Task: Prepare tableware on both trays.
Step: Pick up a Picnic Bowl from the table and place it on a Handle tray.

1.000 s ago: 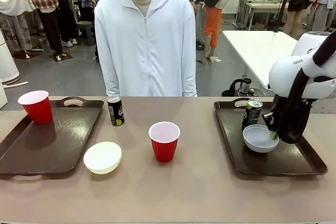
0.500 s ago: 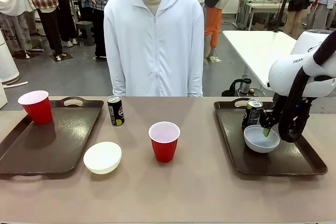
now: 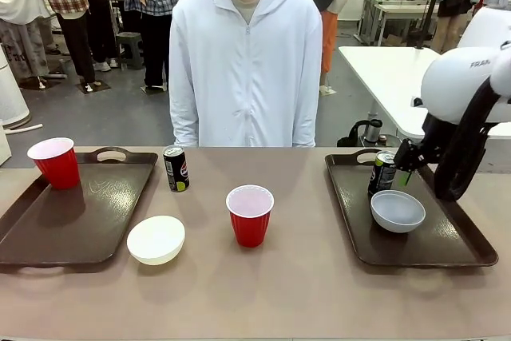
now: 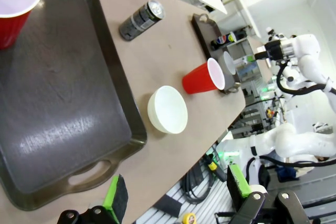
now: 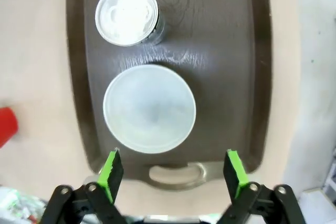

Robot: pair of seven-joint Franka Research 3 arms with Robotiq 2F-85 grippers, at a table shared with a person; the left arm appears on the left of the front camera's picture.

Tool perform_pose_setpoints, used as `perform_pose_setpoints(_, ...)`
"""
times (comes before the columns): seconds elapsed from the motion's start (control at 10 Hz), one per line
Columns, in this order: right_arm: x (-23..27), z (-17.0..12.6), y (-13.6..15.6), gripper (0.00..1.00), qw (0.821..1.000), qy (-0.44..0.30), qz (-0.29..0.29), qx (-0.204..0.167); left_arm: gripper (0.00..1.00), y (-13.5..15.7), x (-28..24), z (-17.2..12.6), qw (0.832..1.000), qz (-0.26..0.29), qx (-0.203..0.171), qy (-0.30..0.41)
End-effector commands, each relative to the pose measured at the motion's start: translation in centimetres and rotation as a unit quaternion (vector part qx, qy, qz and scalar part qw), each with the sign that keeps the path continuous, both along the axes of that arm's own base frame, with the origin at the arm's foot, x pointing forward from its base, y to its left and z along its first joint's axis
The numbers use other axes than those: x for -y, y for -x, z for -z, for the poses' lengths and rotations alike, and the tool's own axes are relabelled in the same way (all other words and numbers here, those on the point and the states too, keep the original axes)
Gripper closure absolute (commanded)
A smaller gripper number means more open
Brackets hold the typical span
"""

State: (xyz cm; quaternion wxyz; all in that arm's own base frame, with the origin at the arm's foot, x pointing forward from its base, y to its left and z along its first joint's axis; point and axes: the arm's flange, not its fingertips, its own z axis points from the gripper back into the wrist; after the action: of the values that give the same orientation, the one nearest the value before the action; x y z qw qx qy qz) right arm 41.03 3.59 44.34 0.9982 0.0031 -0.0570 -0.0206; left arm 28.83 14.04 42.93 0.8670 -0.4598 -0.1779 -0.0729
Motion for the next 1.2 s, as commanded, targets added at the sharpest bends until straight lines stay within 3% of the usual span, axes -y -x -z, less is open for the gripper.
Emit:
perform_pose_setpoints(0.0, -0.68, -0.93, 0.65, 0.01, 1.000, -0.004, 0.017, -0.007, 0.00, 0.09, -0.06, -0.01, 1.000, 0.006, 0.004, 0.002)
perform_pose_setpoints(1.1, -0.06, -0.10, 0.22, 0.01, 1.000, 0.001, 0.003, -0.006, 0.00, 0.09, -0.06, -0.01, 1.000, 0.006, 0.004, 0.002)
